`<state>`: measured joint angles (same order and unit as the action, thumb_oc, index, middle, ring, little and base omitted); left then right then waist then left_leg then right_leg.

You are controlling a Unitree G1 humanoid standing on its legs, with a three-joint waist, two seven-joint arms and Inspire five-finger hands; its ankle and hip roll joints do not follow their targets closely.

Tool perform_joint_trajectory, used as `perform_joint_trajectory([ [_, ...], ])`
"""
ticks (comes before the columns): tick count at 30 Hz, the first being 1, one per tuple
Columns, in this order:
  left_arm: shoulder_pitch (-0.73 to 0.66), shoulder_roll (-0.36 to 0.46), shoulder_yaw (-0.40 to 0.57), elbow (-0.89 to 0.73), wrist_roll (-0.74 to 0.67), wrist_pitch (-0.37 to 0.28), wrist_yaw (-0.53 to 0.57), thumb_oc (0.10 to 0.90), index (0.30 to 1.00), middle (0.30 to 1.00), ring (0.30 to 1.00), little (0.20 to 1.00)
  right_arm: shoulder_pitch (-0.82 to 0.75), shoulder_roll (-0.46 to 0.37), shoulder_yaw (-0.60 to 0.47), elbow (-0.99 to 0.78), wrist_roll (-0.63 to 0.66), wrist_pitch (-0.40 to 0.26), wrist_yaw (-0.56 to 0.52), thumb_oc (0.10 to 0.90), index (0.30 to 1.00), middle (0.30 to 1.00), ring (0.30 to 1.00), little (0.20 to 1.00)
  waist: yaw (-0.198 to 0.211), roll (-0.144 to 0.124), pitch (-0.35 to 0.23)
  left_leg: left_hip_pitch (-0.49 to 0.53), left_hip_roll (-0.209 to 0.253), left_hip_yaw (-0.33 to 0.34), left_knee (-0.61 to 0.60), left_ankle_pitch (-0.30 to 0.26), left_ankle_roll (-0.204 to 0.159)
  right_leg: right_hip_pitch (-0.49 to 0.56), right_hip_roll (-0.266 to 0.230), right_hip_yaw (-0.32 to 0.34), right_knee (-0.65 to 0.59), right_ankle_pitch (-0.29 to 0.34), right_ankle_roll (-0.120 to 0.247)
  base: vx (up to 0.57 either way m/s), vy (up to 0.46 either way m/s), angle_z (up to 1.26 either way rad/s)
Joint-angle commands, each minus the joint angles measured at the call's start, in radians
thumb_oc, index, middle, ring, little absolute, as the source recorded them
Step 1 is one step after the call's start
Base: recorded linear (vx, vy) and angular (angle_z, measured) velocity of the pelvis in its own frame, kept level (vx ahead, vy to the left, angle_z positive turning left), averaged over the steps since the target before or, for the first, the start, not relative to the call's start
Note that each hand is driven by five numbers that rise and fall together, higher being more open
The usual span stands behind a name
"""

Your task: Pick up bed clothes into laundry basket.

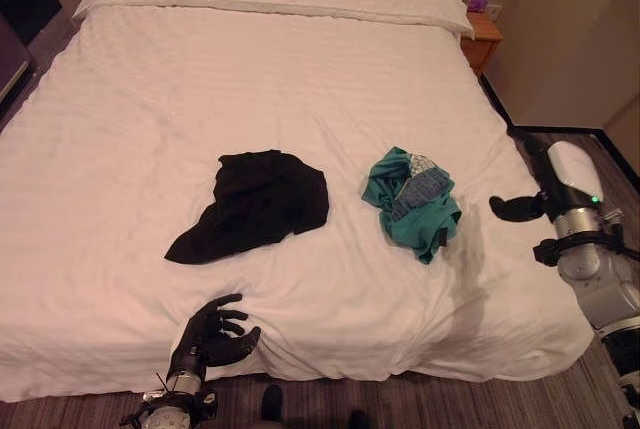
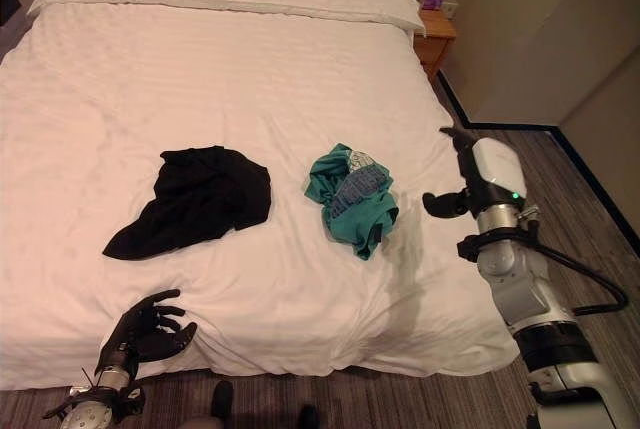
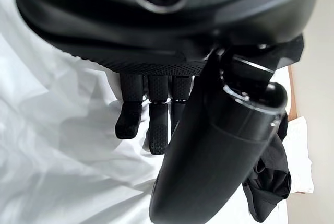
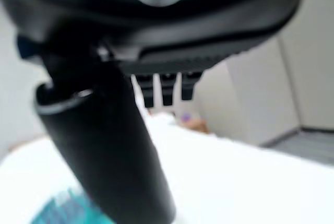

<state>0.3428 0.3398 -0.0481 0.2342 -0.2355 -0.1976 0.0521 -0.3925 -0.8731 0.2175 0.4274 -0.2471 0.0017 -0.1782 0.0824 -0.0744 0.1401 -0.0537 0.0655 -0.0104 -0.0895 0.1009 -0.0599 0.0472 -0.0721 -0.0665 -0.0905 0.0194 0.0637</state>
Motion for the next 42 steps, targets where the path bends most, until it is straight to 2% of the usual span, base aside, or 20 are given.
perform_joint_trajectory([
  [1,-0.053,0.047,0.014,0.048,-0.024,-0.025,0.01,0.8,0.9,0.9,0.9,0.9,-0.16,-0.026,-0.001,0.008,-0.003,-0.033,-0.033,0.8,0.9,0.9,0.9,0.9,0.023,-0.003,-0.078,0.079,0.088,0.013,0.002,-0.093,-0.053,-0.063,-0.088,-0.047,0.003,0.019,0.099,0.0,0.0,0.0],
  [17,-0.061,0.039,0.017,0.087,-0.031,-0.025,0.024,0.8,0.9,0.9,0.9,0.9,-0.259,0.149,0.144,0.019,-0.093,-0.041,-0.041,0.8,0.9,0.9,0.9,0.9,0.077,0.009,-0.043,0.027,0.091,-0.022,0.002,-0.069,-0.06,-0.069,-0.084,-0.081,0.003,-0.001,0.093,0.01,-0.024,0.07],
  [21,-0.084,0.052,-0.008,0.126,-0.044,-0.022,0.026,0.8,0.9,0.9,0.9,0.9,-0.271,0.212,0.194,0.18,-0.05,-0.029,-0.031,0.8,0.9,0.9,0.9,0.9,0.085,0.021,-0.021,-0.008,0.084,-0.036,0.002,-0.054,-0.062,-0.093,-0.085,-0.092,0.003,0.003,0.094,-0.04,-0.042,0.14],
  [22,-0.106,0.051,-0.012,0.173,-0.069,-0.02,0.026,0.8,0.9,0.9,0.9,0.9,-0.266,0.249,0.184,0.236,0.04,-0.031,-0.02,0.8,0.9,0.9,0.9,0.9,0.086,0.028,-0.007,-0.036,0.081,-0.045,0.002,-0.045,-0.062,-0.118,-0.086,-0.092,0.003,0.009,0.094,-0.07,-0.037,0.1],
  [24,-0.12,0.045,-0.014,0.227,-0.089,-0.016,0.026,0.8,0.9,0.9,0.9,0.9,-0.263,0.261,0.183,0.252,0.078,-0.034,-0.007,0.8,0.9,0.9,0.9,0.9,0.084,0.03,-0.005,-0.046,0.08,-0.047,0.002,-0.042,-0.062,-0.131,-0.086,-0.094,0.003,0.013,0.094,-0.05,-0.011,0.06],
  [25,-0.144,0.038,-0.016,0.303,-0.112,-0.013,0.028,0.8,0.9,0.9,0.9,0.9,-0.271,0.259,0.181,0.266,0.121,-0.037,0.008,0.58,0.571,0.571,0.571,0.571,0.081,0.032,-0.001,-0.062,0.078,-0.05,0.002,-0.036,-0.062,-0.147,-0.087,-0.095,0.003,0.017,0.094,-0.03,0.006,0.03],
  [26,-0.15,0.032,-0.018,0.338,-0.124,-0.008,0.027,0.8,0.9,0.9,0.9,0.9,-0.274,0.263,0.183,0.272,0.139,-0.035,0.017,0.538,0.507,0.507,0.507,0.507,0.078,0.034,0.001,-0.069,0.076,-0.049,0.002,-0.034,-0.061,-0.155,-0.087,-0.095,0.003,0.019,0.093,0.0,0.0,0.0],
  [27,-0.163,0.02,-0.019,0.412,-0.141,-0.006,0.028,0.8,0.9,0.9,0.9,0.9,-0.281,0.266,0.187,0.288,0.161,-0.039,0.026,0.4,0.3,0.3,0.3,0.3,0.075,0.034,0.003,-0.079,0.074,-0.049,0.002,-0.031,-0.06,-0.168,-0.086,-0.094,0.003,0.022,0.093,0.0,0.0,0.0],
  [28,-0.163,0.02,-0.019,0.412,-0.141,-0.006,0.028,0.8,0.9,0.9,0.9,0.9,-0.281,0.266,0.187,0.288,0.161,-0.039,0.026,0.4,0.3,0.3,0.3,0.3,0.075,0.034,0.003,-0.079,0.074,-0.049,0.002,-0.031,-0.06,-0.168,-0.086,-0.094,0.003,0.022,0.093,-0.04,0.019,-0.03],
  [29,-0.203,-0.019,0.012,0.668,-0.205,0.014,0.025,0.8,0.9,0.9,0.9,0.9,-0.294,0.261,0.208,0.303,0.188,-0.052,0.056,0.4,0.3,0.3,0.3,0.3,0.064,0.036,0.007,-0.105,0.071,-0.045,0.002,-0.024,-0.061,-0.198,-0.084,-0.09,0.003,0.026,0.094,-0.03,0.016,0.0],
  [30,-0.207,-0.02,0.012,0.674,-0.206,0.011,0.023,0.8,0.9,0.9,0.9,0.9,-0.296,0.26,0.208,0.304,0.189,-0.052,0.056,0.4,0.3,0.3,0.3,0.3,0.063,0.036,0.005,-0.107,0.071,-0.046,0.002,-0.024,-0.061,-0.2,-0.084,-0.09,0.003,0.026,0.094,-0.04,0.033,-0.08],
  [31,-0.229,-0.038,0.058,0.829,-0.249,0.029,0.022,0.8,0.9,0.9,0.9,0.9,-0.293,0.26,0.214,0.304,0.189,-0.058,0.063,0.4,0.3,0.3,0.3,0.3,0.055,0.037,0.005,-0.112,0.071,-0.041,0.002,-0.024,-0.061,-0.207,-0.083,-0.087,0.003,0.024,0.094,0.0,0.017,-0.07],
  [33,-0.24,-0.035,0.091,0.897,-0.265,0.04,0.027,0.8,0.9,0.9,0.9,0.9,-0.28,0.265,0.211,0.311,0.189,-0.06,0.065,0.4,0.3,0.3,0.3,0.3,0.053,0.04,0.002,-0.11,0.069,-0.039,0.002,-0.025,-0.061,-0.204,-0.083,-0.084,0.003,0.022,0.093,0.02,0.023,-0.05],
  [34,-0.246,-0.009,0.215,0.989,-0.368,0.054,0.048,0.8,0.9,0.9,0.9,0.9,-0.245,0.27,0.197,0.292,0.188,-0.055,0.077,0.4,0.3,0.3,0.3,0.3,0.049,0.045,-0.003,-0.098,0.069,-0.034,0.002,-0.031,-0.061,-0.193,-0.085,-0.086,0.003,0.015,0.094,0.06,0.029,-0.02],
  [36,-0.246,0.018,0.261,1.011,-0.391,0.052,0.056,0.8,0.9,0.9,0.9,0.9,-0.217,0.275,0.187,0.274,0.186,-0.052,0.08,0.4,0.3,0.3,0.3,0.3,0.045,0.047,-0.004,-0.088,0.069,-0.032,0.002,-0.035,-0.062,-0.183,-0.085,-0.085,0.003,0.011,0.094,0.07,0.022,-0.03],
  [37,-0.242,0.105,0.349,1.016,-0.373,0.037,0.097,0.8,0.9,0.9,0.9,0.9,-0.129,0.268,0.146,0.221,0.203,-0.063,0.082,0.4,0.3,0.3,0.3,0.3,0.035,0.059,-0.015,-0.067,0.071,-0.023,0.002,-0.043,-0.065,-0.164,-0.088,-0.085,0.003,0.007,0.095,0.07,0.016,-0.04],
  [39,-0.235,0.152,0.376,1.002,-0.343,0.027,0.112,0.8,0.9,0.9,0.9,0.9,-0.077,0.258,0.117,0.198,0.208,-0.069,0.084,0.4,0.3,0.3,0.3,0.3,0.032,0.063,-0.019,-0.055,0.071,-0.021,0.002,-0.047,-0.066,-0.153,-0.09,-0.085,0.003,0.004,0.095,0.09,0.017,0.08],
  [40,-0.208,0.269,0.462,0.956,-0.297,0.003,0.15,0.8,0.9,0.9,0.9,0.9,0.027,0.226,0.054,0.159,0.213,-0.08,0.083,0.4,0.3,0.3,0.3,0.3,0.032,0.07,-0.023,-0.034,0.075,-0.02,0.002,-0.054,-0.068,-0.133,-0.094,-0.089,0.003,0.0,0.099,0.07,0.012,0.2],
  [41,-0.208,0.269,0.461,0.956,-0.297,0.003,0.15,0.8,0.9,0.9,0.9,0.9,0.028,0.226,0.053,0.158,0.212,-0.08,0.083,0.4,0.3,0.3,0.3,0.3,0.032,0.07,-0.024,-0.035,0.074,-0.02,0.002,-0.053,-0.068,-0.134,-0.094,-0.089,0.003,0.001,0.099,0.07,0.004,0.31],
  [42,-0.175,0.351,0.546,0.888,-0.296,-0.018,0.183,0.8,0.9,0.9,0.9,0.9,0.123,0.206,-0.012,0.142,0.215,-0.087,0.074,0.4,0.3,0.3,0.3,0.3,0.03,0.077,-0.031,-0.022,0.076,-0.02,0.002,-0.057,-0.069,-0.119,-0.098,-0.095,0.003,-0.001,0.104,0.04,-0.005,0.33],
])
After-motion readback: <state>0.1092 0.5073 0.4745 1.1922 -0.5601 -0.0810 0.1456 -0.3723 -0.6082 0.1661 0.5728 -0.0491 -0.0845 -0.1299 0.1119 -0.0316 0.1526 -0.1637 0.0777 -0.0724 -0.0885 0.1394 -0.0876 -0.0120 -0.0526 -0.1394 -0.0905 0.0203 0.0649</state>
